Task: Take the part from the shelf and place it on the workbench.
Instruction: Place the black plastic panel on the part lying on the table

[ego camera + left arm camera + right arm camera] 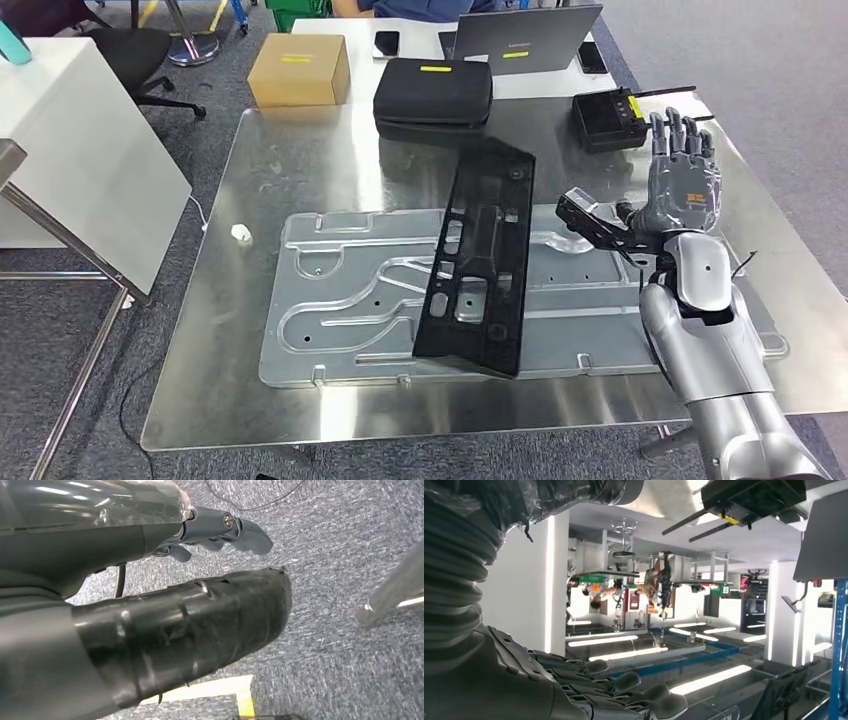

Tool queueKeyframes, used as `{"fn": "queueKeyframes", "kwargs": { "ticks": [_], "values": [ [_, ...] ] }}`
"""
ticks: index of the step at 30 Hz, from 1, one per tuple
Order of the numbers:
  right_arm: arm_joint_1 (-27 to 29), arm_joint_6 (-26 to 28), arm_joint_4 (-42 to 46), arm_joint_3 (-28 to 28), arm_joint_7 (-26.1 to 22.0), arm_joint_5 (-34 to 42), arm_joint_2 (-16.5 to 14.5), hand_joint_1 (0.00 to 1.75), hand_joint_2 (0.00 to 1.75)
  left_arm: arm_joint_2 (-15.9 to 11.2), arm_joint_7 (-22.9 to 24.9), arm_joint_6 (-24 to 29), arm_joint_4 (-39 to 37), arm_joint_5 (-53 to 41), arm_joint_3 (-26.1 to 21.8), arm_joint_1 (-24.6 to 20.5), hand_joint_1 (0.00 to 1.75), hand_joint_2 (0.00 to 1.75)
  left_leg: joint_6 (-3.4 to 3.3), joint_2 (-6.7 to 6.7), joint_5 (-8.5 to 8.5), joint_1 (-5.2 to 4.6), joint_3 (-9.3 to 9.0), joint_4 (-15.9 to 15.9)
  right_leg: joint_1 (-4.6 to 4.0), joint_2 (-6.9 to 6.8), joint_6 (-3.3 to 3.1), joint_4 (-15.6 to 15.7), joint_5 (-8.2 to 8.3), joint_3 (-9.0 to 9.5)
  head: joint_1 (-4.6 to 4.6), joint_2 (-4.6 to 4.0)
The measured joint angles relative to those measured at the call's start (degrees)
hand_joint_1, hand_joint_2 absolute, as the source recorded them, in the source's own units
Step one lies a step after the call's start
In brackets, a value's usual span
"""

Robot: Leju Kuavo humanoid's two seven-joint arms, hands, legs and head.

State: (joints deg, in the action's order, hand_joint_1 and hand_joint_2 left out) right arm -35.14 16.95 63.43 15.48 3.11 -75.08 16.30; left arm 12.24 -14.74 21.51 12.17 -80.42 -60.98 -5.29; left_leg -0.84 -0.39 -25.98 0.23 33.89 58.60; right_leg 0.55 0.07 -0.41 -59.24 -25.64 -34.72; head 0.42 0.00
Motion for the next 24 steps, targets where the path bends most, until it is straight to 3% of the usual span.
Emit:
{"fn": "queueKeyframes", "kwargs": {
  "ticks": [2, 4, 5, 7, 8, 9, 10, 12, 14, 16, 19, 21, 23, 24],
  "values": [
    [1.84, 0.40, 1.19, -0.58, -0.07, 0.01, 0.62, 0.00, 1.75, 0.00, -0.03, 0.02, 0.00, 0.08, -0.03, 0.03, 0.00, 0.00, -0.41, -0.04, 0.07, -0.03, -0.22, -0.35, -0.06, 0.00, 0.66, 0.19, 0.07, 0.07, 0.01, 0.00],
    [3.45, 0.62, 2.48, -1.39, -0.17, 0.06, 1.21, 0.00, 1.75, 0.01, -0.04, 0.02, 0.01, 0.16, -0.08, 0.07, 0.00, 0.00, -1.15, -0.01, 0.51, 0.18, -0.54, -1.07, 0.07, 0.00, 1.29, -0.97, -0.98, -0.35, 0.06, 0.00],
    [4.05, 0.70, 3.01, -1.81, -0.23, 0.09, 1.49, 0.00, 1.75, 0.02, -0.04, 0.02, 0.01, 0.19, -0.10, 0.05, 0.00, 0.00, -1.48, 0.02, 0.71, 0.30, -0.68, -1.40, 0.12, 0.00, 1.57, -3.05, -2.36, -1.26, 0.09, 0.00],
    [5.16, 0.80, 3.61, -2.44, -0.29, 0.15, 1.90, 0.00, 1.75, 0.06, -0.04, 0.01, 0.01, 0.21, -0.14, 0.01, 0.00, 0.00, -1.77, 0.05, 0.78, 0.29, -0.69, -1.50, 0.25, -0.01, 2.05, -10.22, -6.05, -4.50, 0.12, 0.00],
    [5.76, 0.82, 3.79, -2.62, -0.29, 0.16, 2.01, 0.00, 1.75, 0.08, -0.04, -0.01, 0.01, 0.21, -0.15, 0.02, 0.00, 0.00, -1.79, 0.05, 0.76, 0.28, -0.68, -1.47, 0.28, -0.01, 2.25, -13.71, -7.34, -6.13, 0.11, 0.00],
    [6.32, 0.83, 3.94, -2.76, -0.30, 0.17, 2.08, 0.00, 1.75, 0.09, -0.04, -0.01, 0.00, 0.21, -0.17, 0.05, 0.00, 0.00, -1.79, 0.06, 0.74, 0.27, -0.69, -1.44, 0.32, -0.02, 2.39, -15.64, -7.64, -7.07, 0.11, 0.00],
    [6.75, 0.84, 4.13, -2.89, -0.31, 0.17, 2.14, 0.00, 1.75, 0.10, -0.04, -0.02, -0.01, 0.21, -0.19, 0.07, 0.00, 0.00, -1.75, 0.05, 0.71, 0.27, -0.70, -1.38, 0.39, -0.03, 2.44, -15.28, -6.77, -6.91, 0.11, 0.00],
    [7.08, 0.87, 4.58, -3.13, -0.33, 0.17, 2.32, 0.00, 1.75, 0.13, -0.04, -0.02, -0.02, 0.21, -0.22, 0.06, 0.00, 0.00, -1.50, 0.03, 0.50, 0.28, -0.73, -1.05, 0.58, -0.05, 2.39, -8.20, -2.98, -3.43, 0.11, 0.00],
    [7.12, 0.92, 4.98, -3.27, -0.35, 0.18, 2.52, 0.00, 1.75, 0.14, -0.04, -0.02, -0.01, 0.21, -0.25, -0.01, 0.00, 0.00, -1.03, -0.04, 0.18, 0.09, -0.54, -0.50, 0.42, 0.01, 1.97, -1.52, -0.75, -0.14, 0.11, 0.00],
    [7.33, 0.99, 5.18, -3.38, -0.37, 0.22, 2.58, 0.00, 1.75, 0.14, -0.03, -0.02, 0.00, 0.21, -0.33, 0.00, 0.00, 0.00, -0.57, -0.08, 0.04, -0.10, -0.39, -0.28, 0.14, 0.11, 1.38, -0.25, -0.77, 0.41, 0.08, 0.00],
    [7.63, 1.27, 5.58, -3.71, -0.55, 0.87, 2.58, 0.00, 1.75, 0.14, 0.03, 0.00, 0.01, 0.32, -0.50, 0.01, 0.00, 0.00, 0.16, -0.03, -0.92, -0.08, -0.06, 0.73, 0.48, 0.09, 0.29, 0.00, -0.51, 0.58, 0.04, 0.00],
    [7.94, 1.95, 6.22, -4.14, -1.21, 2.30, 2.56, 0.00, 1.75, 0.13, 0.14, 0.06, 0.01, 0.48, -0.66, -0.01, 0.00, 0.00, 0.65, 0.04, -4.00, 0.05, 2.08, 5.71, 0.63, -0.06, -0.33, 0.16, -0.36, 0.67, 0.00, 0.00],
    [8.77, 2.83, 7.28, -4.83, -2.72, 5.20, 2.45, 0.00, 1.75, 0.14, 0.34, 0.15, -0.01, 0.60, -0.85, 0.04, 0.00, 0.00, 0.96, 0.06, -7.42, 0.13, 5.52, 13.28, 0.56, -0.19, -0.56, 0.14, -0.38, 0.63, -0.02, 0.00],
    [9.45, 3.26, 8.10, -5.27, -3.89, 7.46, 2.27, 0.00, 1.75, 0.15, 0.48, 0.21, -0.01, 0.63, -0.92, 0.09, 0.00, 0.00, 1.03, 0.06, -8.00, 0.16, 6.67, 15.71, 0.52, -0.23, -0.59, 0.13, -0.41, 0.65, -0.02, 0.00]
  ]
}}
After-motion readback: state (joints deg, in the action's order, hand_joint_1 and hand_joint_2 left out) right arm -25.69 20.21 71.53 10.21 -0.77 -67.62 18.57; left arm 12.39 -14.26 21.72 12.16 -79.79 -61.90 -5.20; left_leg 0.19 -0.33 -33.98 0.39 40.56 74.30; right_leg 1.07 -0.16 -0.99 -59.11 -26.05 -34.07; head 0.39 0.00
